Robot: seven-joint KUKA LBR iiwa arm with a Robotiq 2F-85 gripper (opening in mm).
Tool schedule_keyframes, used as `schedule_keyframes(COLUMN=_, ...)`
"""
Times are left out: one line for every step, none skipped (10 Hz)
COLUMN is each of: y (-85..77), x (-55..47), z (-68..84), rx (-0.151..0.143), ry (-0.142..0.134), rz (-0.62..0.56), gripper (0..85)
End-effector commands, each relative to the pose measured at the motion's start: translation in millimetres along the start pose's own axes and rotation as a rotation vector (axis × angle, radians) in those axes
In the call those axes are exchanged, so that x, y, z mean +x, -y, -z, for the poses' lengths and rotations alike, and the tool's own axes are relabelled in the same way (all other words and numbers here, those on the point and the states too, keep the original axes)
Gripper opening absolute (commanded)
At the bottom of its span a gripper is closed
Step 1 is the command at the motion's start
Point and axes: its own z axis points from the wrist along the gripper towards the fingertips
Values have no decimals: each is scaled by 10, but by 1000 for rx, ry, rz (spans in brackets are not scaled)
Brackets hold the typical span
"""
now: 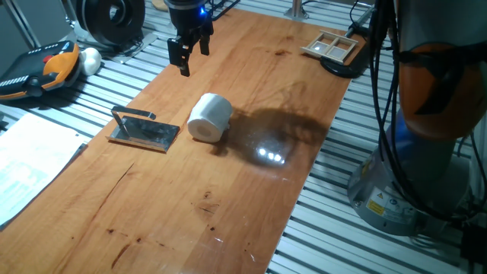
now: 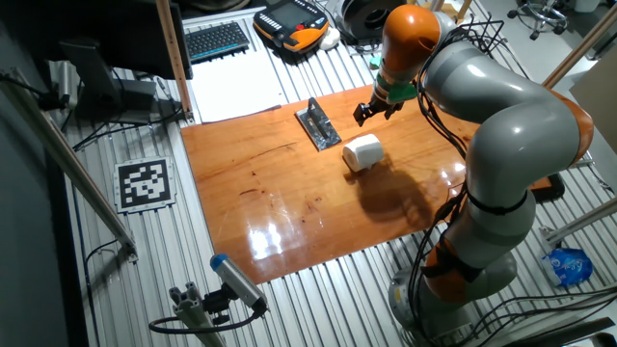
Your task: Put the toilet paper on its holder
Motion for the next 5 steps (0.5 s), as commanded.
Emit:
schedule_keyframes(y=1, x=3, z=1, rx=82, ry=-190, rz=-245, gripper=510)
schedule_keyframes(y=-18, x=9, z=17, rx=84, ry=-191, rz=-248, gripper=510)
schedule_keyframes(y=-40, x=13, z=22, rx=90, ry=-192, rz=-250, gripper=510)
schedule_keyframes(y=-46, x=23, z=30, rx=95, ry=-185, rz=-246, gripper=510)
schedule_keyframes(y=-46, x=33, z=40, rx=103, ry=-178, rz=-243, gripper=510)
